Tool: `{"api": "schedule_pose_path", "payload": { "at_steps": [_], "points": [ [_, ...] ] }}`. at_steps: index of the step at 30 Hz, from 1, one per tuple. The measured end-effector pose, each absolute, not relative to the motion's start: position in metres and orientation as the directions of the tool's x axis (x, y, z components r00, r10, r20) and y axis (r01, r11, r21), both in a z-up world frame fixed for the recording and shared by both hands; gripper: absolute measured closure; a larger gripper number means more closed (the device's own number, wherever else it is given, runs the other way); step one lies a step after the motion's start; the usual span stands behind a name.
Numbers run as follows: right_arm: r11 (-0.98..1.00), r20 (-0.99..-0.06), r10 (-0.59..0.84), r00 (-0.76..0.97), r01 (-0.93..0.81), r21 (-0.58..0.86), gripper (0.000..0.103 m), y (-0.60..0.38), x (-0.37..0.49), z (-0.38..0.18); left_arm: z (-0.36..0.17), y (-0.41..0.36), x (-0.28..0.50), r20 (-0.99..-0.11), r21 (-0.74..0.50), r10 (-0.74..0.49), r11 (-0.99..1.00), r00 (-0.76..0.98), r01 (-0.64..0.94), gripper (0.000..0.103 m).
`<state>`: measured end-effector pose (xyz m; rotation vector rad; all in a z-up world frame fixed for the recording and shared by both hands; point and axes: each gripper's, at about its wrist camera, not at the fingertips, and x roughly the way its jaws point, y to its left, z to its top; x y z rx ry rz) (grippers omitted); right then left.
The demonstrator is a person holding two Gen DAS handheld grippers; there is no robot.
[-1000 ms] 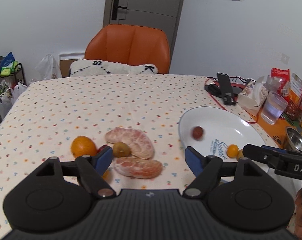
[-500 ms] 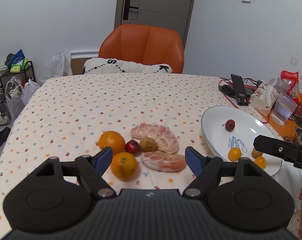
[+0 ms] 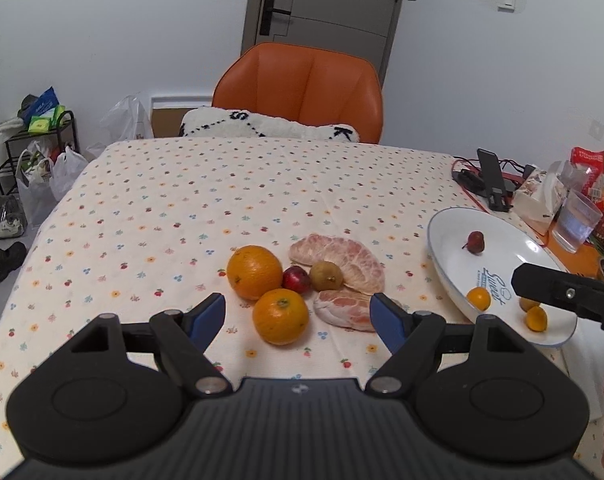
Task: Organize fruits
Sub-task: 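Move both open tools back to the remaining fruit, then grasp a large orange with the left tool while the right tool grasps a peeled pomelo segment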
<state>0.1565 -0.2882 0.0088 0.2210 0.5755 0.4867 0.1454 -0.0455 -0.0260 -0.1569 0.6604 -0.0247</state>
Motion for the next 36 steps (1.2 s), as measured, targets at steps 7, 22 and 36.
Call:
{"api": "schedule_pose_path", "payload": {
  "at_steps": [7, 22, 36],
  "points": [
    [0.854, -0.482, 0.519, 0.706, -0.409, 0.32, 0.021, -0.276, 0.157, 0.008, -0.038, -0.041, 0.15, -0.618, -0.168, -0.082, 0.985, 0.782, -0.03, 0.036],
    [0.831, -0.512, 0.553, 0.657, -0.475, 0.288, 0.035, -0.244, 0.163, 0.008, -0.058, -0.035, 0.163, -0.632, -0.2, -0.1, 0.979, 0.769, -0.038, 0.066],
    [0.804, -0.549, 0.582, 0.6, -0.523, 0.282, 0.036, -0.208, 0.178, -0.006, -0.052, -0.013, 0.151, -0.624, -0.229, -0.11, 0.972, 0.774, -0.046, 0.067]
  ]
}}
